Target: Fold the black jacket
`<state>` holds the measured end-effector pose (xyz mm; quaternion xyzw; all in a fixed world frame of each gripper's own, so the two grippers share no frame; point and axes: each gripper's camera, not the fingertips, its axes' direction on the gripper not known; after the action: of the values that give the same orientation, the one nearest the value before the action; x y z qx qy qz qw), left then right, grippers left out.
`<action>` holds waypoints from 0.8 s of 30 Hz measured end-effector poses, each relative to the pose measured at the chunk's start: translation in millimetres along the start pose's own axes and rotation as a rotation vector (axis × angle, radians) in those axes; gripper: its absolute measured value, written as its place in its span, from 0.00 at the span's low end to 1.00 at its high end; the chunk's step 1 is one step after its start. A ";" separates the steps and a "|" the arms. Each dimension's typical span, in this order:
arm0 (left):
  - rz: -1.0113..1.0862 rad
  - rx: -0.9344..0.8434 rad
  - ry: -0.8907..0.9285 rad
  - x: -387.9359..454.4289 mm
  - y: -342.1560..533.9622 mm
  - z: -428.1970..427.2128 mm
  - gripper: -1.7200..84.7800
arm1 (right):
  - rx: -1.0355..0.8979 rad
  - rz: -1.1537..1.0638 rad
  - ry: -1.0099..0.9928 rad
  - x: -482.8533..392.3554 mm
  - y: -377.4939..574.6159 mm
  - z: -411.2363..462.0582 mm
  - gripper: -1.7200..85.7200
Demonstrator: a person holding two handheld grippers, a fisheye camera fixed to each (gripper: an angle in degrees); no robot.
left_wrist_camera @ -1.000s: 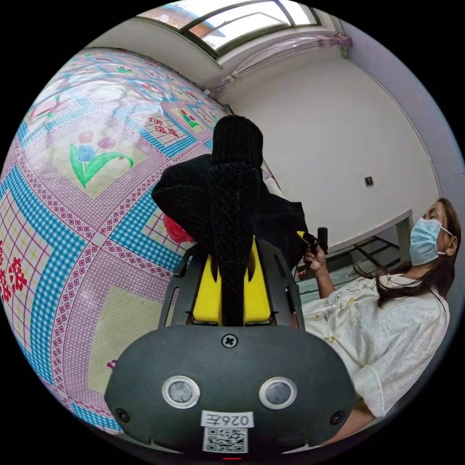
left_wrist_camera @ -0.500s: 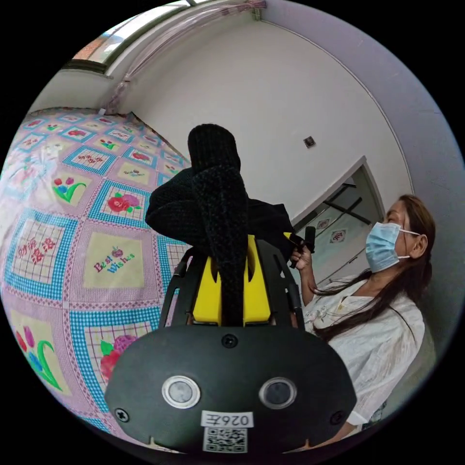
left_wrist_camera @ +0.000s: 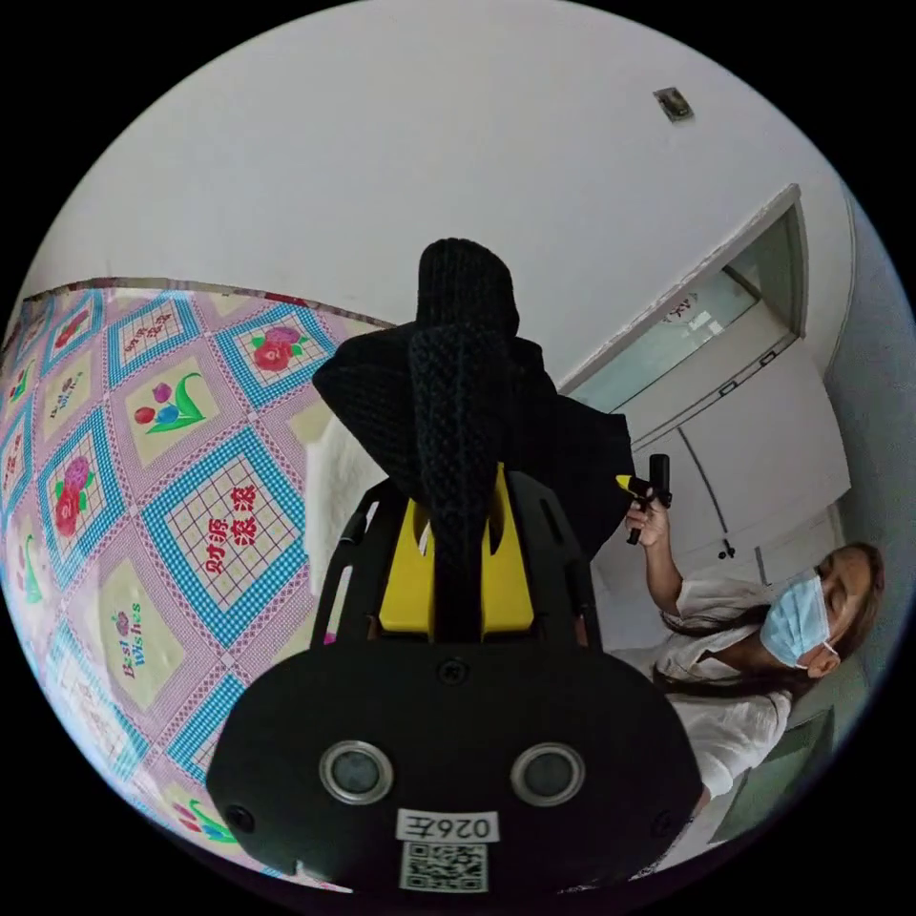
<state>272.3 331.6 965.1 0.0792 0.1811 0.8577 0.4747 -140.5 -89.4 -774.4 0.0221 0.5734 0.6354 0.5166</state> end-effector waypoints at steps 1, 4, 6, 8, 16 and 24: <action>-0.003 -0.074 -0.063 -19.0 -29.6 46.5 0.10 | 0.011 0.087 0.058 35.0 3.1 7.9 0.04; -0.079 -0.318 -0.263 -73.2 -73.6 162.0 0.13 | 0.046 0.286 0.139 109.9 20.8 18.6 0.05; -0.098 -0.457 -0.349 -103.6 -83.7 214.6 0.15 | 0.076 0.356 0.081 141.8 33.3 18.3 0.06; -0.120 -0.467 -0.286 -133.0 -88.3 234.7 0.17 | 0.086 0.381 0.030 162.6 47.0 21.9 0.06; -0.287 0.159 0.135 -256.5 -54.0 101.8 0.13 | 0.169 0.392 -0.156 196.8 81.1 13.8 0.06; -0.253 0.544 0.131 -231.8 43.0 -71.7 0.01 | 0.207 0.344 0.155 167.0 105.3 -52.4 0.01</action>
<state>340.8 98.4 924.0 0.1246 0.4427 0.7152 0.5264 -317.2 7.6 -807.5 0.1237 0.6612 0.6520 0.3498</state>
